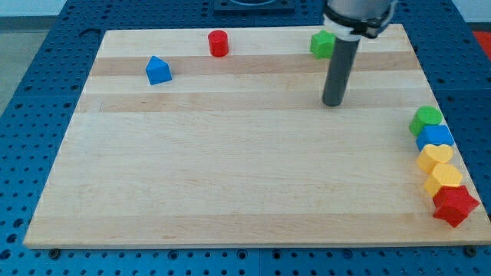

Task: Point your arm towards red circle

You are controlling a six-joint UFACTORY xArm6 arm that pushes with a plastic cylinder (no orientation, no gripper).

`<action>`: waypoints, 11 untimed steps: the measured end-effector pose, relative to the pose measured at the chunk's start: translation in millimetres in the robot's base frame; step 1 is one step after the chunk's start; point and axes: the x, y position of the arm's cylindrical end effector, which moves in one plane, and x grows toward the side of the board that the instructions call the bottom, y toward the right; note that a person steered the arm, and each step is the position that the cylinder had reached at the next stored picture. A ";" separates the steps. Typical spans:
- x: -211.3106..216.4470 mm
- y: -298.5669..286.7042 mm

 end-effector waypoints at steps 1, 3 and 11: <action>0.0 -31.6; -1.2 -90.1; -44.8 -179.5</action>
